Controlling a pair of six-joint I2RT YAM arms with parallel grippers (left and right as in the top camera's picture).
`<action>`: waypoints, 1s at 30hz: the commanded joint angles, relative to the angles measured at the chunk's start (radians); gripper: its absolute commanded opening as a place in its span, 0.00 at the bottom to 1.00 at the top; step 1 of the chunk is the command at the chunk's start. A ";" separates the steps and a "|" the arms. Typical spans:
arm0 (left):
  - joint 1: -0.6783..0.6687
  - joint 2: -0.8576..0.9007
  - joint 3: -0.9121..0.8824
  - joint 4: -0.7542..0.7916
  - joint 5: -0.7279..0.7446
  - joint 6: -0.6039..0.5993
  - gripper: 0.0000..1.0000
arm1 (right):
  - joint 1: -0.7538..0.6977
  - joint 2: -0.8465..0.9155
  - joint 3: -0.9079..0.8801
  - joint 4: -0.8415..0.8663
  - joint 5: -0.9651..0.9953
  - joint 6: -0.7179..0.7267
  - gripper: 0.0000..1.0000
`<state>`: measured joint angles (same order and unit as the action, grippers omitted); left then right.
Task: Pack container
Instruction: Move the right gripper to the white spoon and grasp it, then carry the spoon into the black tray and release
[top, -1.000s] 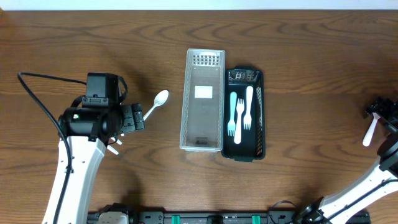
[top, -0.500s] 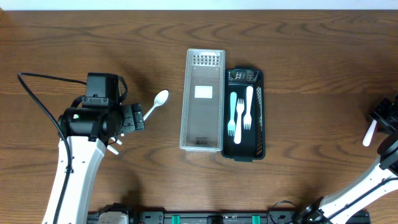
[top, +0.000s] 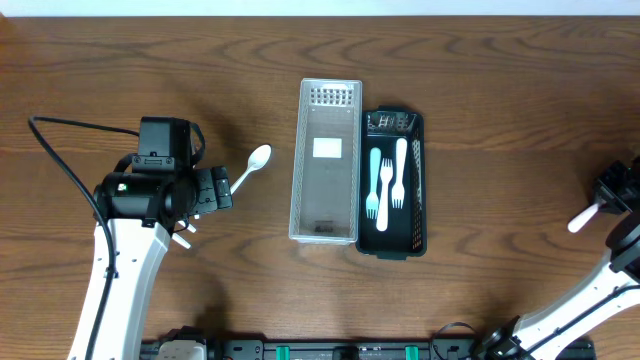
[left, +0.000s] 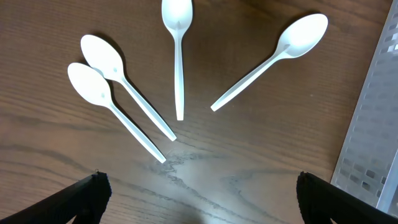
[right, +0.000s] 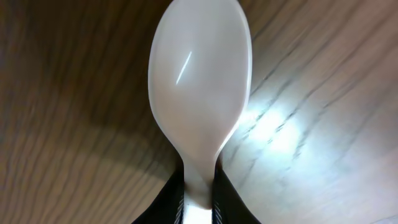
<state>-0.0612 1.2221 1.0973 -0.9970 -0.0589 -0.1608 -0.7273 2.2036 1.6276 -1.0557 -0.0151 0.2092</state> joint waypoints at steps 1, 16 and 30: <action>-0.002 0.001 0.015 -0.006 -0.001 -0.009 0.98 | 0.064 -0.099 -0.003 -0.007 -0.076 0.022 0.10; -0.002 0.001 0.014 -0.012 -0.001 -0.009 0.98 | 0.702 -0.572 -0.003 -0.042 -0.105 0.079 0.13; -0.002 0.001 0.014 -0.015 -0.001 -0.009 0.98 | 1.130 -0.330 -0.004 -0.037 -0.086 0.172 0.09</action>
<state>-0.0612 1.2221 1.0973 -1.0065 -0.0589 -0.1608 0.3664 1.8137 1.6230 -1.0893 -0.1131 0.3542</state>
